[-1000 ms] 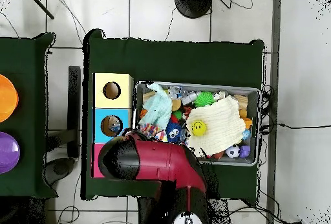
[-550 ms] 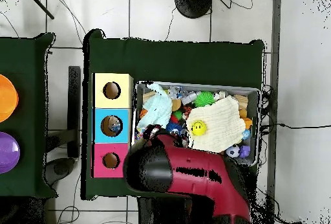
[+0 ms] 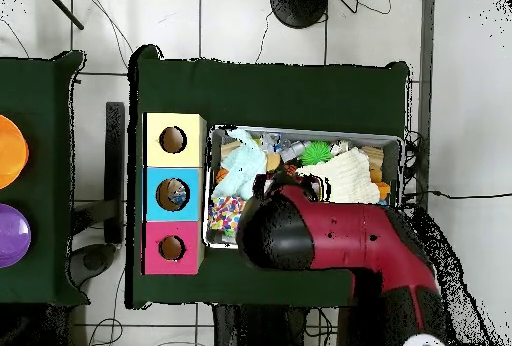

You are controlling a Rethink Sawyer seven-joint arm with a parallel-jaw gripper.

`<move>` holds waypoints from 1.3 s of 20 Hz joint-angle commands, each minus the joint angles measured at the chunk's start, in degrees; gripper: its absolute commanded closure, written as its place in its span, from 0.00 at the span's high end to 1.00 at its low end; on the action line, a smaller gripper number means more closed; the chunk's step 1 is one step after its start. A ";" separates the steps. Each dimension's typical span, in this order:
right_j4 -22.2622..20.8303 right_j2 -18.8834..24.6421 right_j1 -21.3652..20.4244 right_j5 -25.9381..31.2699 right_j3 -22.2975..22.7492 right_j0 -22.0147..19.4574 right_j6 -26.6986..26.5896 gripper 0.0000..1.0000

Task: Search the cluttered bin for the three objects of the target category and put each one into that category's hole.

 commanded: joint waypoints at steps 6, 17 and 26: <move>-13.35 16.30 6.61 0.40 1.37 -4.18 -25.73 1.00; -16.15 14.37 10.68 0.30 -3.07 -0.37 -17.50 1.00; -20.19 17.11 15.12 1.46 -4.80 -2.22 -25.39 1.00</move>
